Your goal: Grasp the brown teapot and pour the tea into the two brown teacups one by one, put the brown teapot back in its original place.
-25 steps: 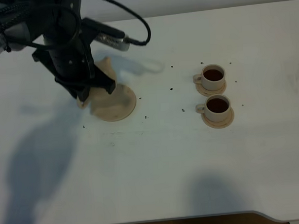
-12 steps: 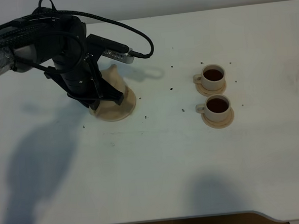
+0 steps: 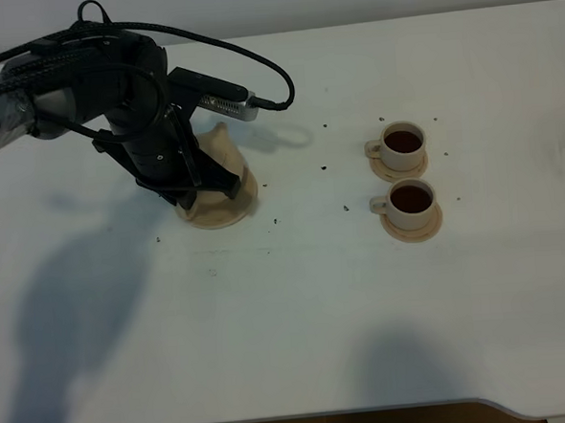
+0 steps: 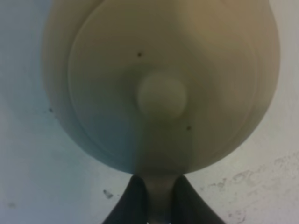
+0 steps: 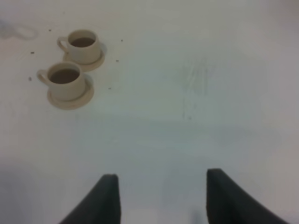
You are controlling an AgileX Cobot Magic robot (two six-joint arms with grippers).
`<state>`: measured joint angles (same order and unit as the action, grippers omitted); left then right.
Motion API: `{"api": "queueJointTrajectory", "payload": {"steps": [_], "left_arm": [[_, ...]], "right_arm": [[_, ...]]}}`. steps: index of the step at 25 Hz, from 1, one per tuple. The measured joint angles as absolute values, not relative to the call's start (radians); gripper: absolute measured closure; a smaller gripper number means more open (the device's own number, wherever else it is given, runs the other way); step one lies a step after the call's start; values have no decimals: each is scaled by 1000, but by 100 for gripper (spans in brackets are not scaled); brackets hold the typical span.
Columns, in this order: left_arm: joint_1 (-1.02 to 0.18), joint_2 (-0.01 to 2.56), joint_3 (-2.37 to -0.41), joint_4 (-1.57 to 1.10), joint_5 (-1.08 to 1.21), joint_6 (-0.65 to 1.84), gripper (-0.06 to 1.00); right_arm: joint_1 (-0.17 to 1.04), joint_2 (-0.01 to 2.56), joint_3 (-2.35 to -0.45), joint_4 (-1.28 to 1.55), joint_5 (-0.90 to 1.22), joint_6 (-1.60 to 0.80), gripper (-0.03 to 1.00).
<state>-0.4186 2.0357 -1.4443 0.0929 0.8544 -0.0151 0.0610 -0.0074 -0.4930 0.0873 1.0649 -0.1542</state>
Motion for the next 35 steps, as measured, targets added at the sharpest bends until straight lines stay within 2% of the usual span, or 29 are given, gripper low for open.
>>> {"api": "queueJointTrajectory", "payload": {"steps": [27,30,35], "left_arm": [[-412,2059,-1444,94,894,0,83],[-412,2059,-1444,94,883,0,78],[-412,2056,-1444,94,879,0,58]], "right_arm": [[61,-7,-493,87,1065,-154,53],[61,-7,-493,87,1065,-154,53],[61,-7,-493,87,1065,-154,53]]}}
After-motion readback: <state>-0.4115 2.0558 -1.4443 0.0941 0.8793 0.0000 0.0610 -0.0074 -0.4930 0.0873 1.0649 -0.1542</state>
